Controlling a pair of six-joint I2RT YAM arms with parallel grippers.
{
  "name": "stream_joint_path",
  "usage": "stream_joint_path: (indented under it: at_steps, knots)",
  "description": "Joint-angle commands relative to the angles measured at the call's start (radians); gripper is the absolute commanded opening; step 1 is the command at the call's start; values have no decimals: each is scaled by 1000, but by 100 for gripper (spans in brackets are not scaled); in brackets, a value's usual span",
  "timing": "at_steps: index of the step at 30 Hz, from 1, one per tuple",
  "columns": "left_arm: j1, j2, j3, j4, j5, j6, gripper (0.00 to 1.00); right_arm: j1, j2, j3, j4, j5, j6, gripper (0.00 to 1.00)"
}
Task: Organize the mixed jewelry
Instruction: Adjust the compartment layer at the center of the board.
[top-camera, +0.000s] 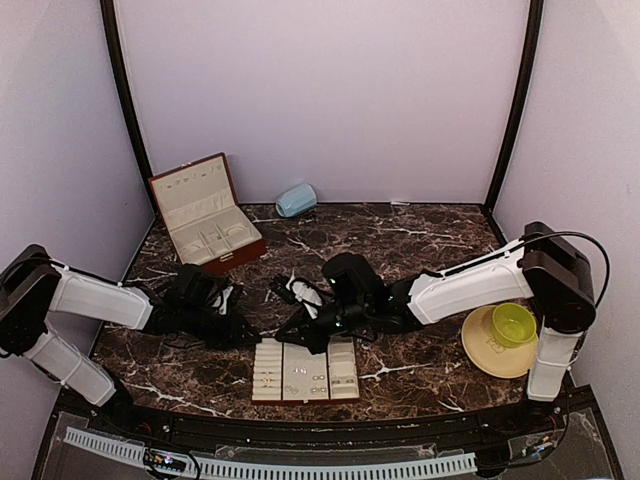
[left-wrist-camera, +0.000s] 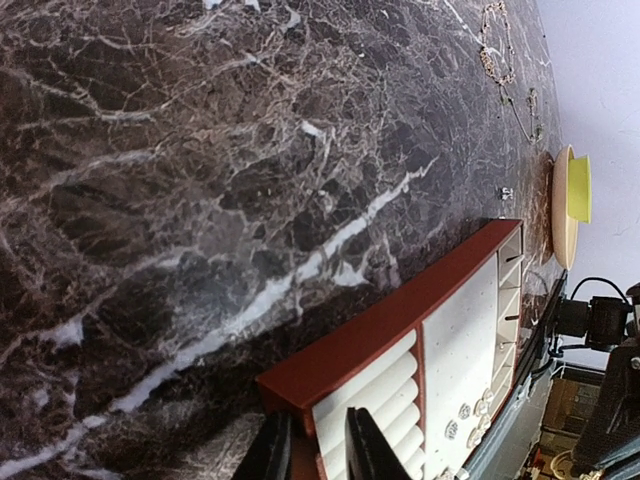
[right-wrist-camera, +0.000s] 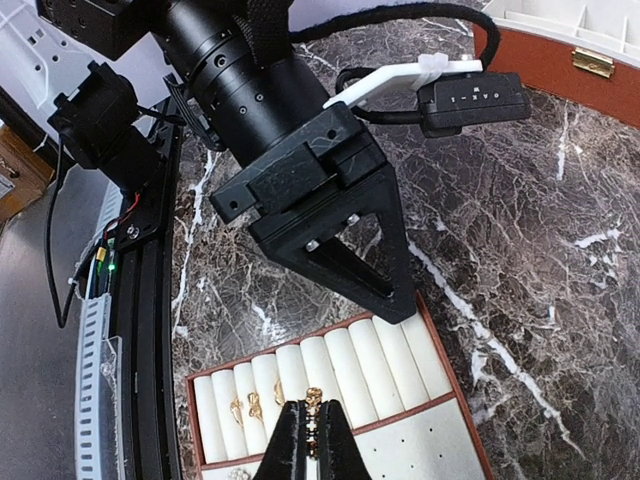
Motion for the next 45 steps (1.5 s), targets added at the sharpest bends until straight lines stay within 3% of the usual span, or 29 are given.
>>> stream_joint_path:
  at_steps: [1,15,23,38,45]
  knots:
    - [-8,26,35,-24,-5,48,22,-5,-28,-12,35,-9,12,0]
    - [-7,148,152,1,3,139,19,28,10,2,-16,43,-25,0]
    - [-7,63,168,-135,-56,222,36,47,52,40,-50,54,-54,0]
    - [-12,-30,59,-169,39,179,46,54,132,129,-113,55,-83,0]
    - [-20,-52,32,-178,60,167,43,61,161,153,-126,61,-85,0]
